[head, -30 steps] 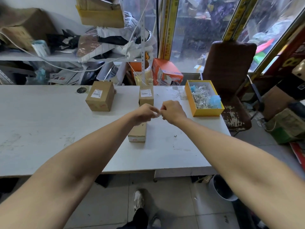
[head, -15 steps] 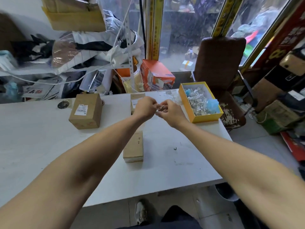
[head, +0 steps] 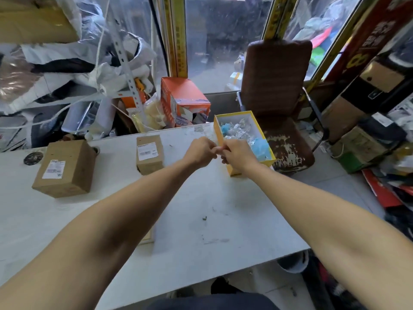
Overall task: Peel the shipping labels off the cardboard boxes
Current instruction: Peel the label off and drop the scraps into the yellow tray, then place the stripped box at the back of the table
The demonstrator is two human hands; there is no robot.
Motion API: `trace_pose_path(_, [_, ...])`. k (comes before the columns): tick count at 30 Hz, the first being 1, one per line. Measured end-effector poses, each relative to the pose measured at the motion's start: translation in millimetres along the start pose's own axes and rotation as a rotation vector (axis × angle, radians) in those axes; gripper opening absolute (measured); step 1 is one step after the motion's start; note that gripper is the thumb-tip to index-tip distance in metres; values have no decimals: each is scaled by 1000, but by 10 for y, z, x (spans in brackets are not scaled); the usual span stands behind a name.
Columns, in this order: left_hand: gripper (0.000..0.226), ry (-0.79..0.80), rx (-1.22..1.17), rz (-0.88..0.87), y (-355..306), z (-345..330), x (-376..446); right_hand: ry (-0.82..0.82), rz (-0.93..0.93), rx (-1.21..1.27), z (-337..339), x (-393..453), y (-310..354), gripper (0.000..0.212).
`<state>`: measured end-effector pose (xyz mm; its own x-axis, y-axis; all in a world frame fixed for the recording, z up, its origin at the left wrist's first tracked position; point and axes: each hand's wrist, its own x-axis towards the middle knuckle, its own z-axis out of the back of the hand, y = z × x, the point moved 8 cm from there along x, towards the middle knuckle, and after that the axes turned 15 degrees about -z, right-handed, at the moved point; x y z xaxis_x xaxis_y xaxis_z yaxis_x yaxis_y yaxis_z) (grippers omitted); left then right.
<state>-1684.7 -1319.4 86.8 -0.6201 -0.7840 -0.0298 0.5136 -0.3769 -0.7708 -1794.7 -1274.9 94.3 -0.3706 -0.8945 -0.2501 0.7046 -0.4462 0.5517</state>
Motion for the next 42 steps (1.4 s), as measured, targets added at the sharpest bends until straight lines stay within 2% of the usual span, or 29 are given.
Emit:
trace_pose_path(5, [27, -94, -83, 38, -145, -300, 435, 41, 71, -68, 302, 360, -360, 30])
trace_pose_path(8, [18, -117, -84, 70, -204, -483, 639, 144, -33, -39, 408, 591, -670, 87])
trace_pose_path(10, [15, -125, -43, 97, -192, -569, 750, 244, -62, -125, 421, 738, -863, 99])
trace_pose_path(13, [16, -81, 68, 110, -142, -653, 890, 232, -58, -247, 500, 942, -1094, 98])
trace_pose_path(17, [13, 37, 259, 63, -217, -799, 1035, 173, -51, -248, 585, 1095, -1214, 86])
trace_pose_path(21, [30, 98, 362, 39, -255, -892, 1106, 160, -14, -258, 541, 1144, -1197, 76])
trace_pose_path(23, [20, 128, 404, 7, -296, -921, 1133, 140, -3, -262, 535, 1164, -1182, 73])
trace_pose_path(26, [6, 119, 430, -35, -332, -933, 1159, 123, 9, -263, 549, 1168, -1159, 69])
trace_pose_path(30, [13, 111, 446, -56, -345, -934, 1156, 109, 15, -271, 578, 1136, -1150, 65])
trace_pose_path(34, [8, 126, 496, -75, -423, -941, 1151, 109, 14, -264, 603, 1097, -1156, 65])
trace_pose_path(42, [26, 154, 493, -75, -408, -918, 1059, 110, 19, -297, 547, 965, -1096, 61])
